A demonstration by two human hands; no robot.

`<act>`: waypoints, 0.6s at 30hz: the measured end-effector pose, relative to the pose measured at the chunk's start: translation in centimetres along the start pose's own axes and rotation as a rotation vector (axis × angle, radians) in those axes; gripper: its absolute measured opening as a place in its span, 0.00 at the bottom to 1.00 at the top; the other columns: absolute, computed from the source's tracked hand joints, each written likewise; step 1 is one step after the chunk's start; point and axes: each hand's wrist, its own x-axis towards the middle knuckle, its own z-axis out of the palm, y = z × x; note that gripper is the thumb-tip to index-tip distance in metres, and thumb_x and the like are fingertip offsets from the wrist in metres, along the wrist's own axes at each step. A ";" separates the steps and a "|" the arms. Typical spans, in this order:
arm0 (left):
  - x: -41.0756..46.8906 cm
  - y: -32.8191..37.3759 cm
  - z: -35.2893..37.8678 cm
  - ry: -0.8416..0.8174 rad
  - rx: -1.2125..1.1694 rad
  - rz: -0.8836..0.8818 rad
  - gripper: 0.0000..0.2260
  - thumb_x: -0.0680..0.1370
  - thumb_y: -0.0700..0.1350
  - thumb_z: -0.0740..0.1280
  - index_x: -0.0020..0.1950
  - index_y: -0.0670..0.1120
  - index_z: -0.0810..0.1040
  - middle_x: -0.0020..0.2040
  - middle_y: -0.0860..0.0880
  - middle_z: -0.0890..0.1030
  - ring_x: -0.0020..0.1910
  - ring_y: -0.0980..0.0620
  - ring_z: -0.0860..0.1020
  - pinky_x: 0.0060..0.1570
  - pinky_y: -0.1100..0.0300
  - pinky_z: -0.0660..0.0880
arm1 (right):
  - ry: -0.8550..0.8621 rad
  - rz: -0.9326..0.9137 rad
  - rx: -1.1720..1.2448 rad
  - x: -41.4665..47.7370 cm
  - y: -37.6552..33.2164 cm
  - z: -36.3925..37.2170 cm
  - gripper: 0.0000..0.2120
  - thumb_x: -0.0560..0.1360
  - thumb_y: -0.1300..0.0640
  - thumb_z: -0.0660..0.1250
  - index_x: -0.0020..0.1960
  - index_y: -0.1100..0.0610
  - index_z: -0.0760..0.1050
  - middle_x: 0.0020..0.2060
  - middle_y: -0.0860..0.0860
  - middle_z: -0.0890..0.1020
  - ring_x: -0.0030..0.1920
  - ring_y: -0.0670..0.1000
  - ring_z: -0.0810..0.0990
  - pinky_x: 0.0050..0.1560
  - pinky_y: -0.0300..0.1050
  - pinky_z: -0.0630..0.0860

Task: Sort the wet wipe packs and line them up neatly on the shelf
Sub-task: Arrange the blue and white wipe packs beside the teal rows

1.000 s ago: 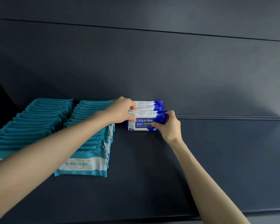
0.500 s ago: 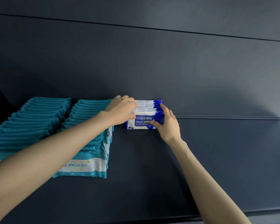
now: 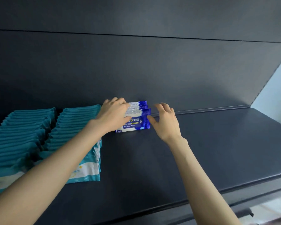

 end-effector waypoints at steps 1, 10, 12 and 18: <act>-0.4 0.8 -0.6 0.039 -0.037 0.008 0.19 0.78 0.53 0.62 0.66 0.46 0.72 0.65 0.49 0.72 0.63 0.47 0.69 0.59 0.53 0.64 | 0.031 -0.003 -0.006 -0.8 0.1 -0.9 0.20 0.78 0.51 0.63 0.68 0.55 0.68 0.69 0.51 0.69 0.63 0.56 0.67 0.53 0.48 0.71; -7.0 10.7 -3.4 0.421 -0.355 0.243 0.15 0.74 0.47 0.67 0.57 0.41 0.79 0.50 0.44 0.81 0.50 0.40 0.78 0.49 0.49 0.73 | 0.304 0.039 -0.040 -12.8 2.7 -8.9 0.14 0.77 0.54 0.66 0.60 0.59 0.76 0.61 0.53 0.78 0.58 0.57 0.74 0.55 0.51 0.74; -9.1 13.6 -3.2 0.414 -0.392 0.281 0.16 0.73 0.48 0.66 0.57 0.42 0.79 0.49 0.45 0.81 0.49 0.41 0.79 0.48 0.49 0.75 | 0.324 0.075 -0.067 -16.8 4.0 -10.1 0.14 0.77 0.53 0.66 0.59 0.59 0.77 0.59 0.53 0.79 0.57 0.57 0.76 0.53 0.52 0.76; -19.1 25.1 -0.2 0.303 -0.524 0.460 0.17 0.75 0.51 0.62 0.59 0.44 0.78 0.52 0.49 0.81 0.51 0.46 0.78 0.50 0.53 0.74 | 0.297 0.291 -0.141 -33.6 7.4 -14.3 0.12 0.78 0.54 0.65 0.60 0.55 0.76 0.60 0.51 0.78 0.61 0.55 0.74 0.60 0.52 0.72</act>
